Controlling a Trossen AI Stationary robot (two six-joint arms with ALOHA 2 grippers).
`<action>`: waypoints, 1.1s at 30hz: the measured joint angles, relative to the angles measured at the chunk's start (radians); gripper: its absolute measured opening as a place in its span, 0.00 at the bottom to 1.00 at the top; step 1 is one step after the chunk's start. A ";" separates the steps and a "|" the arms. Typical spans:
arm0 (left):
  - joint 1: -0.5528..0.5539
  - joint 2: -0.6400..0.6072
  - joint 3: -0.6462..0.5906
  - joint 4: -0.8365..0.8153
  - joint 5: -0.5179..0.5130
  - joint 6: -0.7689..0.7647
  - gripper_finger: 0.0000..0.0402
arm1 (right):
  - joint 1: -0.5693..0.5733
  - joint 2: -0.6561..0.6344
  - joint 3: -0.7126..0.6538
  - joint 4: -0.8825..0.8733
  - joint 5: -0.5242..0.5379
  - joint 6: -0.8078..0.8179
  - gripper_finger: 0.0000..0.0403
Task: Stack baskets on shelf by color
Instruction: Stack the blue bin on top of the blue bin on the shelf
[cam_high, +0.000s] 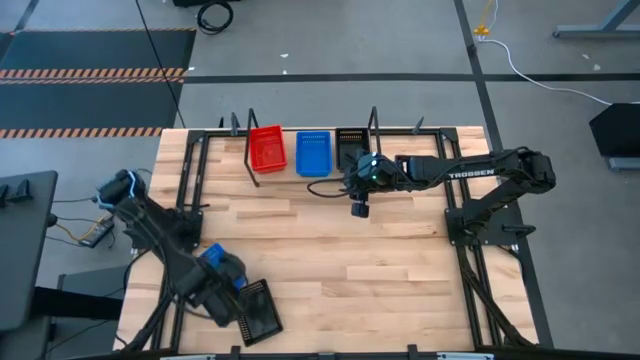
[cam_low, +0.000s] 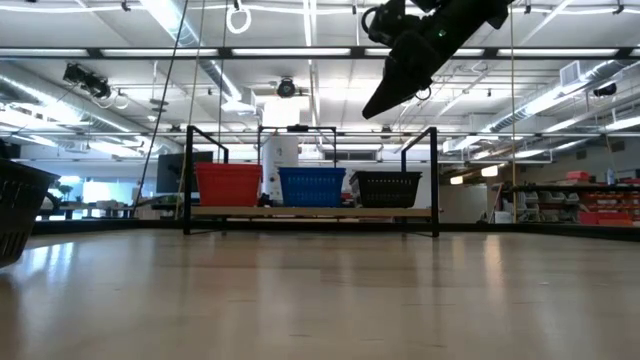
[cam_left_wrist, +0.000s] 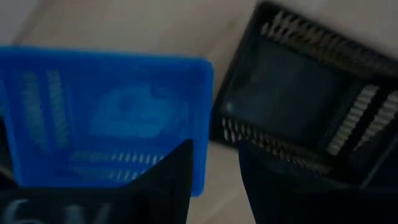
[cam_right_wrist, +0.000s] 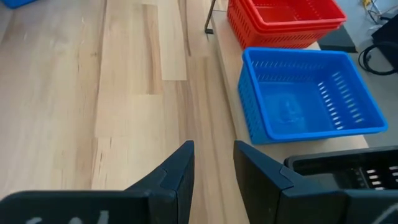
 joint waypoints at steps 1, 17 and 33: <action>-0.011 0.014 0.000 -0.001 0.019 -0.002 0.34 | 0.000 0.000 0.000 -0.002 0.000 0.003 0.29; -0.089 0.091 0.000 0.008 0.106 -0.027 0.41 | 0.003 0.000 0.000 -0.017 -0.004 0.057 0.29; -0.088 0.091 0.000 0.039 0.094 -0.028 0.42 | 0.013 0.000 0.000 -0.020 -0.001 0.056 0.29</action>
